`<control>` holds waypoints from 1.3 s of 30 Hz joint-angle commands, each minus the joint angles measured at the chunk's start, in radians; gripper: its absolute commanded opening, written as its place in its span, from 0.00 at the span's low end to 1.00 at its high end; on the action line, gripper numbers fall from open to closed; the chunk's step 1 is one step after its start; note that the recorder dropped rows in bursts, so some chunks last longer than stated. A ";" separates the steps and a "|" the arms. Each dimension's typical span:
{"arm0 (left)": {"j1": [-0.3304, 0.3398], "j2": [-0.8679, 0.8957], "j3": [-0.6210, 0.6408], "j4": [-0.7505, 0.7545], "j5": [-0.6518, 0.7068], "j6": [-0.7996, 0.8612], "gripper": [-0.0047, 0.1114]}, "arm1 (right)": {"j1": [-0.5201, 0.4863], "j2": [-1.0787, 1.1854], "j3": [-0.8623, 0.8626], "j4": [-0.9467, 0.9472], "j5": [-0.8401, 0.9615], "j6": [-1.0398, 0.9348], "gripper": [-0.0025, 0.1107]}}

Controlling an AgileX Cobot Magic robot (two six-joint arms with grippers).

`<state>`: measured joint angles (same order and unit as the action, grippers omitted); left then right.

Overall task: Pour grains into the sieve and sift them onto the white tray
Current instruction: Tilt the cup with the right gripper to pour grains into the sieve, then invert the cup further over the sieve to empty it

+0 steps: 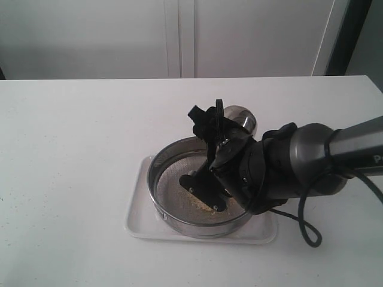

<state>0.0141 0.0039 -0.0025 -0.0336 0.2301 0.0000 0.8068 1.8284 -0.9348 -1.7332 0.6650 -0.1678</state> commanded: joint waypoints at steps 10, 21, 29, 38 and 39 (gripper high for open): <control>-0.006 -0.004 0.003 -0.006 -0.004 0.000 0.04 | 0.031 0.013 -0.012 -0.011 0.052 -0.067 0.02; -0.006 -0.004 0.003 -0.006 -0.004 0.000 0.04 | 0.086 0.013 -0.012 -0.011 0.100 -0.147 0.02; -0.006 -0.004 0.003 -0.006 -0.004 0.000 0.04 | 0.101 0.013 -0.012 -0.011 0.125 -0.200 0.02; -0.006 -0.004 0.003 -0.006 -0.004 0.000 0.04 | 0.109 0.013 -0.012 -0.011 0.164 -0.280 0.02; -0.006 -0.004 0.003 -0.006 -0.004 0.000 0.04 | 0.110 0.013 -0.012 -0.011 0.176 -0.301 0.02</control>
<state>0.0141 0.0039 -0.0025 -0.0336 0.2301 0.0000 0.9080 1.8428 -0.9438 -1.7329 0.7879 -0.4205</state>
